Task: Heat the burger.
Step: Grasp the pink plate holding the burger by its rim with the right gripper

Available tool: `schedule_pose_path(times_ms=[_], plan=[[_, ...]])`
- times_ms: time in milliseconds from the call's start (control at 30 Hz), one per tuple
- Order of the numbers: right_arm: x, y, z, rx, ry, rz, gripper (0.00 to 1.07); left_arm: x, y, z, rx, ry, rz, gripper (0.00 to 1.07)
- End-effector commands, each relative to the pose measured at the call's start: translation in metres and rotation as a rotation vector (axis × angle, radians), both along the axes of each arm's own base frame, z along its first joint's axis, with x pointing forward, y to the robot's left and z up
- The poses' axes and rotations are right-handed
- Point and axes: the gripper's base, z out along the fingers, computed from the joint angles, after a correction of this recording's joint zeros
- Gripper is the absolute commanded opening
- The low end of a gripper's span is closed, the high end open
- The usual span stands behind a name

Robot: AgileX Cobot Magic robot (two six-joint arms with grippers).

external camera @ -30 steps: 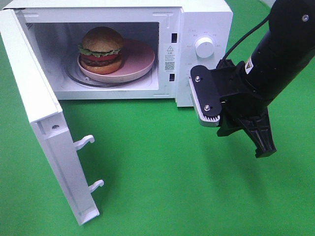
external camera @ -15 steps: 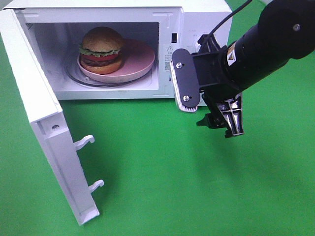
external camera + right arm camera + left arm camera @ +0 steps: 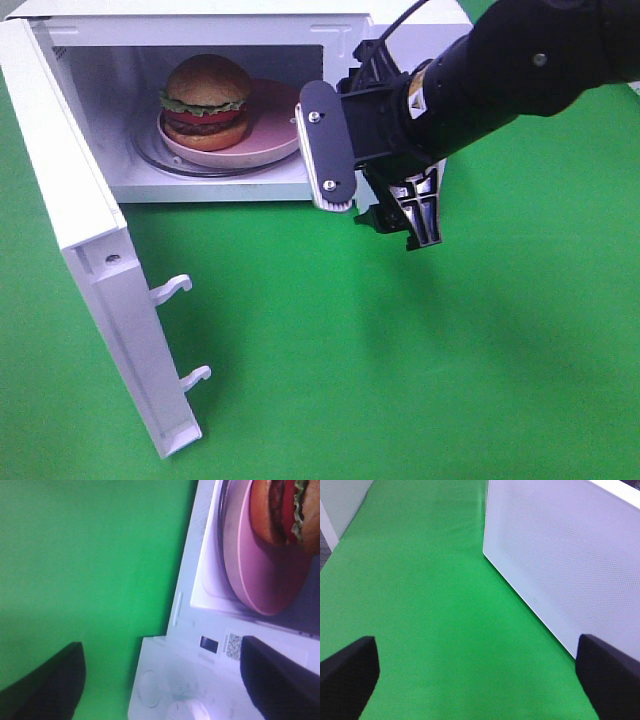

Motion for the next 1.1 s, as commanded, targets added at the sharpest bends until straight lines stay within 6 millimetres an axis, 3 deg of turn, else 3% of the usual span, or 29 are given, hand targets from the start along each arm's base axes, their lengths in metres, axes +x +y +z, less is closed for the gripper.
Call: schedule_pose_path(times_ms=[33, 300, 733, 1100], plan=[[0.013, 0.014, -0.004, 0.006, -0.005, 0.0, 0.81, 0.0, 0.0, -0.001, -0.001, -0.006, 0.007, 1.0], [0.028, 0.036, -0.011, 0.018, -0.02, 0.025, 0.8, 0.0, 0.0, -0.001, -0.001, -0.006, 0.007, 1.0], [0.07, 0.07, -0.028, 0.061, -0.023, -0.023, 0.82, 0.0, 0.0, -0.001, -0.001, -0.006, 0.007, 1.0], [0.096, 0.091, -0.056, 0.076, -0.021, -0.039, 0.85, 0.0, 0.0, -0.001, -0.001, -0.006, 0.007, 1.0]])
